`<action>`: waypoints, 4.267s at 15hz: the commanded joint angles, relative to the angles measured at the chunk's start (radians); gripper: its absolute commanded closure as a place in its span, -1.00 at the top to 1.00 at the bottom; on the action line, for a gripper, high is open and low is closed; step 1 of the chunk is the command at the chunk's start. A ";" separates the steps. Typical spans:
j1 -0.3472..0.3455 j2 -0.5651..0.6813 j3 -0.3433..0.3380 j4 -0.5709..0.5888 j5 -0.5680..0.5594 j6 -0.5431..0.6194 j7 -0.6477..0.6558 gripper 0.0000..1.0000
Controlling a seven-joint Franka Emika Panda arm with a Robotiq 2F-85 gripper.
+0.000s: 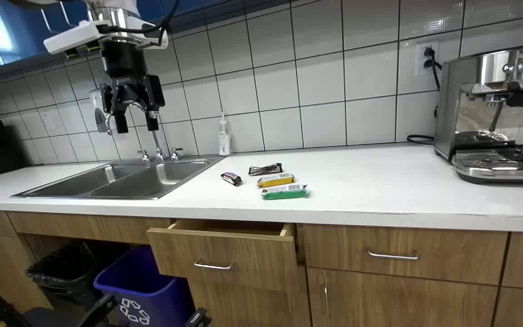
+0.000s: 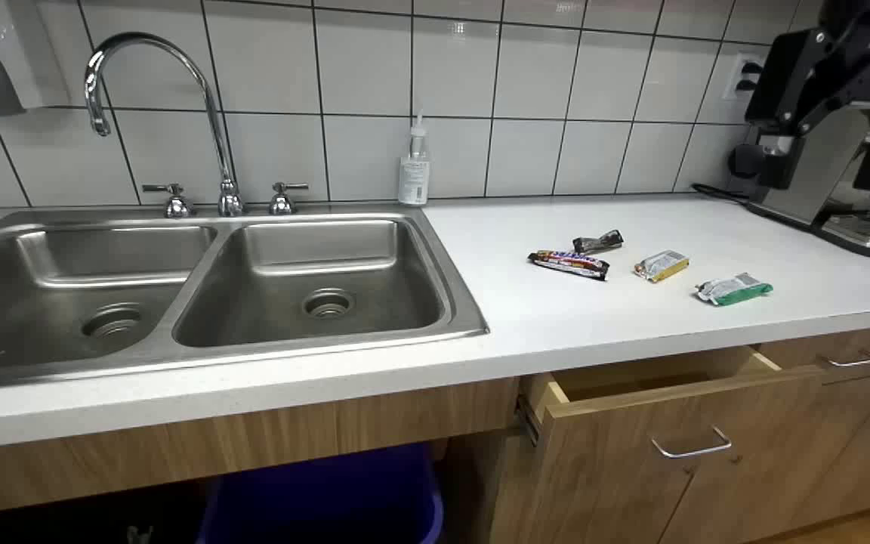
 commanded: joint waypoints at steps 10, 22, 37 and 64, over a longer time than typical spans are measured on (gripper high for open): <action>-0.006 -0.006 0.020 -0.053 -0.042 0.150 0.041 1.00; -0.006 0.048 0.020 -0.123 -0.053 0.283 0.030 1.00; -0.029 0.230 -0.022 -0.114 -0.081 0.425 0.007 1.00; -0.004 0.582 -0.078 -0.031 -0.255 0.678 0.048 1.00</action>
